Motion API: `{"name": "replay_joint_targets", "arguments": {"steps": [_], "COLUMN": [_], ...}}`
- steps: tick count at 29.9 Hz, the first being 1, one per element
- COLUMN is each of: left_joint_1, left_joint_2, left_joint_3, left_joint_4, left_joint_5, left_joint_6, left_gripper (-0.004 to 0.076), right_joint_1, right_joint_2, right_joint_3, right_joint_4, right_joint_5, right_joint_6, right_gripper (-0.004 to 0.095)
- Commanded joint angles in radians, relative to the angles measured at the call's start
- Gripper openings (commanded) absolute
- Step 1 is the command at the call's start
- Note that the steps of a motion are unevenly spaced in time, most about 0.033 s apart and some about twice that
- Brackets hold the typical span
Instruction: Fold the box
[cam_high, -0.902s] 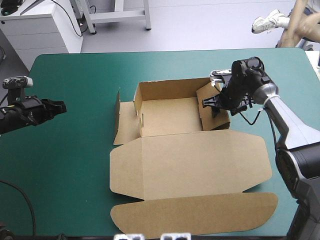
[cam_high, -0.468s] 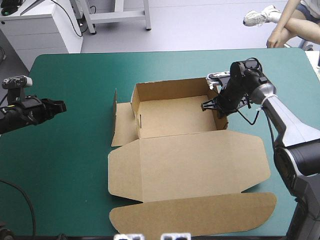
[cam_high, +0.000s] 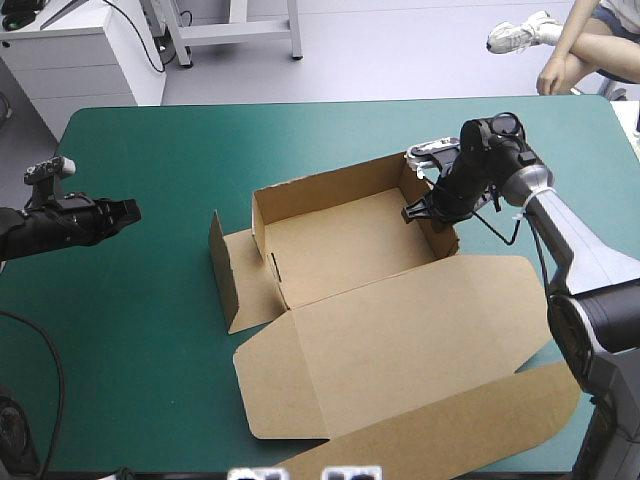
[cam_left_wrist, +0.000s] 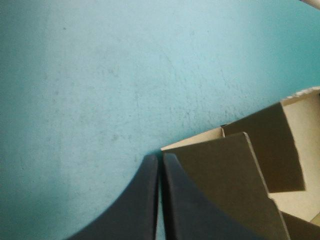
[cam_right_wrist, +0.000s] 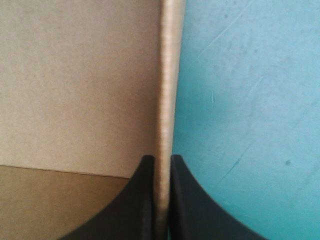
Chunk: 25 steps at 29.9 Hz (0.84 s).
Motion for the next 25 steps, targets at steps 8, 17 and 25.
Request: {"name": "replay_joint_targets", "arguments": {"steps": [8,17,25], "left_joint_1": [-0.004,-0.004,-0.094], "left_joint_2": [0.176,0.283,0.291], "left_joint_3": [-0.028,-0.03,-0.098], "left_joint_4": [-0.12,-0.212,-0.254], "left_joint_5": [-0.053,-0.038,-0.027], "left_joint_6": [0.014,0.06,0.074], "left_gripper": [-0.0009,-0.0008,-0.0009], "right_joint_1": [-0.004,-0.004,-0.004], "right_joint_2": [-0.152,-0.151,-0.151], "right_joint_3": [-0.289,-0.42,-0.422], "right_joint_4": [0.035,0.122,0.166], "right_joint_5": [0.024,0.024,0.024], "right_joint_6": [0.003,0.03,0.029], "right_gripper": [-0.002,-0.002,-0.0018]}}
